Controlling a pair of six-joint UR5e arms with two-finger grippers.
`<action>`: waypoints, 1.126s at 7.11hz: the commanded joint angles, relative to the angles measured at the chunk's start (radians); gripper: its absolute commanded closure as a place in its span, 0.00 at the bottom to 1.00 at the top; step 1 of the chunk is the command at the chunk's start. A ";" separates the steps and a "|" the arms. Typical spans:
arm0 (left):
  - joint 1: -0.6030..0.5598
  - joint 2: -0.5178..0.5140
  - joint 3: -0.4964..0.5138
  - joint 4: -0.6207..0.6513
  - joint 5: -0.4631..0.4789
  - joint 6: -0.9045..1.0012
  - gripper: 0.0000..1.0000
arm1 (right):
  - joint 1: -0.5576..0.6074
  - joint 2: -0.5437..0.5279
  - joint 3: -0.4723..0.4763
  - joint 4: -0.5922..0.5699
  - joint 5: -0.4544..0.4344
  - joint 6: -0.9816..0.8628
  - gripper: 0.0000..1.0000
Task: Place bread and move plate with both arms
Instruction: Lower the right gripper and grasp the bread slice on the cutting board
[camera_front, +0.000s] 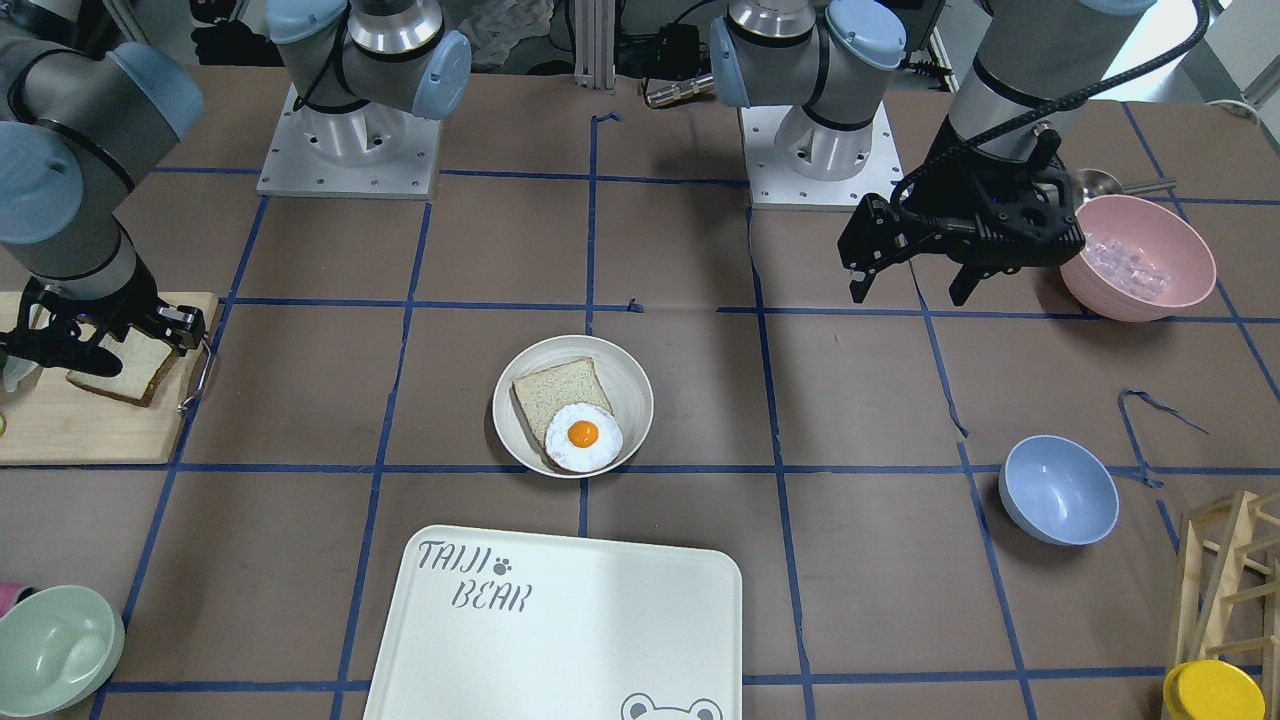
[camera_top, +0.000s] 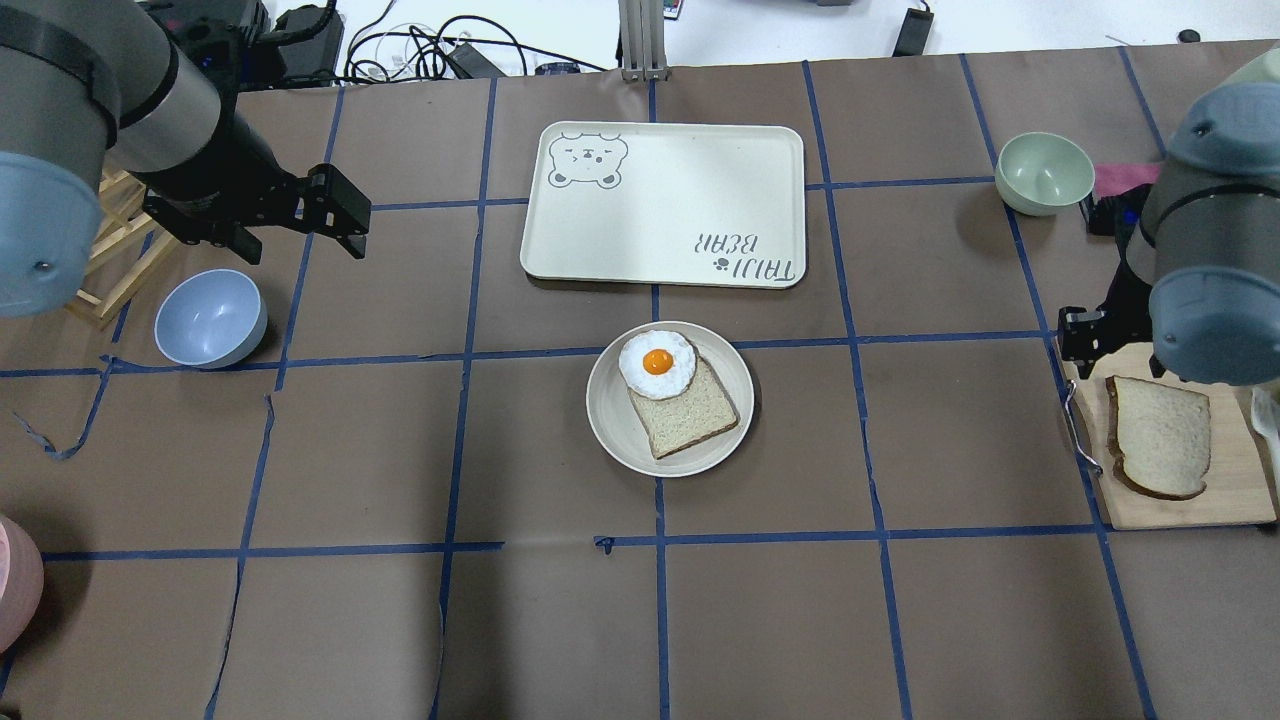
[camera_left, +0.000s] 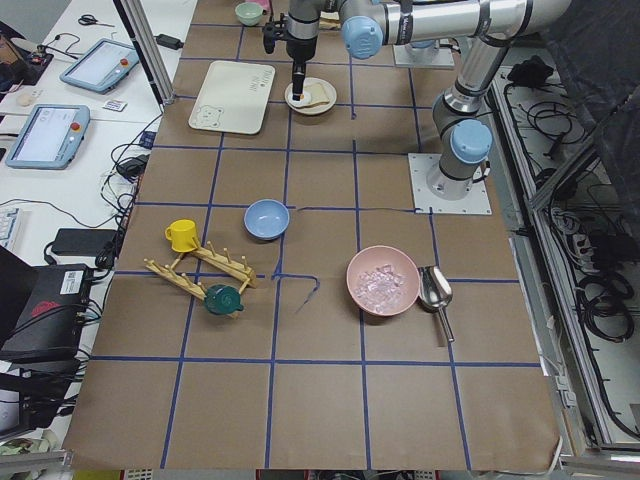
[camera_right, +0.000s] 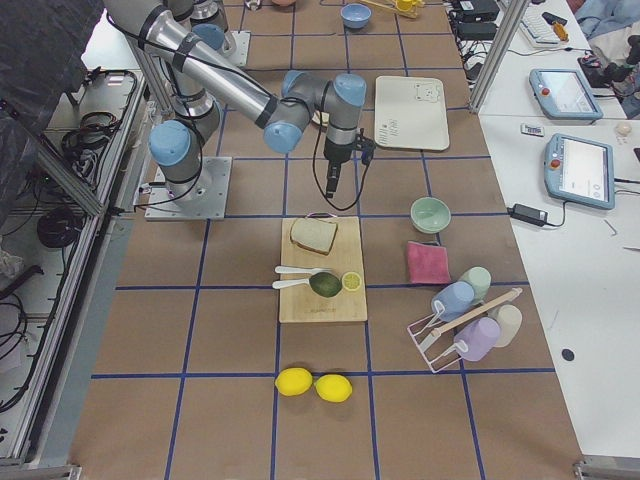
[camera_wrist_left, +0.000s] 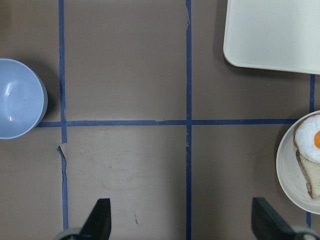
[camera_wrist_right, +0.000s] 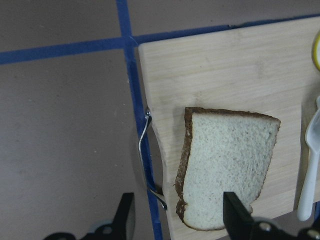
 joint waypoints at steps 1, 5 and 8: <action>0.000 0.001 0.000 -0.002 0.000 0.000 0.00 | -0.048 0.064 0.069 -0.132 -0.025 -0.005 0.40; 0.000 0.001 -0.002 -0.002 0.000 0.000 0.00 | -0.090 0.128 0.072 -0.166 -0.022 -0.011 0.45; 0.000 0.003 -0.002 -0.002 0.002 0.000 0.00 | -0.090 0.131 0.072 -0.168 -0.025 -0.012 0.52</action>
